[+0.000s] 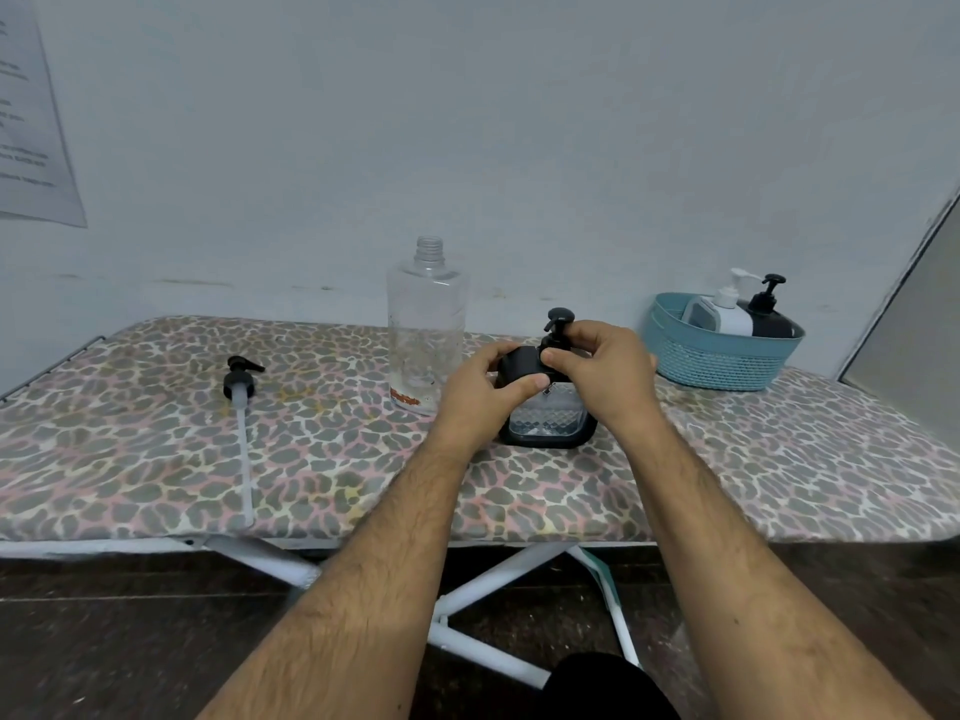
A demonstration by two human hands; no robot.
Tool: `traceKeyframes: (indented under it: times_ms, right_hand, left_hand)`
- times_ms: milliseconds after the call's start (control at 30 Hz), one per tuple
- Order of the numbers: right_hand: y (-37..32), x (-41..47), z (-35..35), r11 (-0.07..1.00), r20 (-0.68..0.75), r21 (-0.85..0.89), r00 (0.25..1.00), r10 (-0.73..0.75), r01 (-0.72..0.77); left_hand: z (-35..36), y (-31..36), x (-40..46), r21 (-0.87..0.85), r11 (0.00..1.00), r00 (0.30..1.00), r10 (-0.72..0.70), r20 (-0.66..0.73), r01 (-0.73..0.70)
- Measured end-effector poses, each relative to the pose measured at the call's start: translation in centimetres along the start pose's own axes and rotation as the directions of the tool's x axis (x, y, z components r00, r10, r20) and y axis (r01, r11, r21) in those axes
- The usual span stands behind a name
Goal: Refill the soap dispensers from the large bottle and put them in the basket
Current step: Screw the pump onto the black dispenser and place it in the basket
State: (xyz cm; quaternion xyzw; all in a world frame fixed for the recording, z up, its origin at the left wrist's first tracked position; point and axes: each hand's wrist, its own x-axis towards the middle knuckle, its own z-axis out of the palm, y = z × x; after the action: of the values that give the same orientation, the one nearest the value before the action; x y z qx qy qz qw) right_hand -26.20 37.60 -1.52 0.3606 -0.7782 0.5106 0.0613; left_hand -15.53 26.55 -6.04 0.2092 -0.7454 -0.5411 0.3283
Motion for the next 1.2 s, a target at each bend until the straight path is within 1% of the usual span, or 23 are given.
traceKeyframes:
  times_ms: [67,133,300,500,567,633,700,800,867,933,1000,1200]
  right_hand:
    - [-0.2,-0.6,0.4,0.998,-0.062,-0.060,0.998,-0.003,-0.001]
    - [-0.3,-0.9,0.5,0.998,-0.085,-0.070,0.996,0.003,-0.009]
    - [-0.4,-1.2,0.4,0.998,-0.034,-0.053,0.999,0.026,-0.028]
    - [-0.3,-0.9,-0.1,0.998,0.107,0.040,0.993,0.040,-0.044]
    - [0.0,-0.8,-0.4,0.997,0.136,0.068,0.991,0.016,-0.026]
    - [0.7,-0.8,-1.1,0.993,0.139,0.115,0.990,0.022,-0.038]
    - [1.9,-0.9,-1.9,0.976,0.173,0.190,0.982,0.073,-0.106]
    - [3.8,-1.2,-2.5,0.891,0.366,0.349,0.917,0.157,-0.292]
    - [4.7,-1.6,-2.6,0.874,0.439,0.370,0.888,0.135,-0.315]
    - [5.2,-1.6,-2.5,0.859,0.448,0.412,0.888,0.101,-0.305]
    - [5.3,-1.4,-2.8,0.850,0.447,0.422,0.888,0.108,-0.316]
    - [5.4,-0.6,-4.7,0.903,0.490,0.323,0.866,0.095,-0.282]
  left_hand:
    - [0.0,-0.1,-0.1,0.001,1.000,1.000,-0.003,-0.001,0.003]
    - [0.1,-0.1,-0.2,-0.001,1.000,1.000,0.000,0.003,0.000]
    - [-0.1,-0.3,-0.4,-0.009,1.000,1.000,-0.004,0.023,0.004]
    - [-0.2,-0.3,-0.4,-0.019,0.999,0.999,-0.025,0.044,0.026]
    - [-0.3,-0.2,-0.5,-0.022,0.999,0.998,-0.025,0.051,0.026]
    - [-0.3,-0.1,-0.6,-0.026,0.999,0.998,-0.026,0.057,0.028]
    - [-0.3,-0.1,-0.7,-0.033,0.999,0.997,-0.023,0.074,0.025]
    - [-0.2,-0.3,-1.2,-0.083,0.995,0.993,-0.042,0.108,0.051]
    - [-0.2,-0.3,-1.4,-0.125,0.990,0.993,-0.053,0.106,0.066]
    - [-0.3,-0.3,-1.3,-0.154,0.986,0.994,-0.054,0.099,0.069]
    - [-0.3,-0.2,-1.1,-0.161,0.985,0.994,-0.053,0.095,0.068]
    - [-0.2,-0.2,-0.9,-0.137,0.987,0.991,-0.070,0.110,0.085]
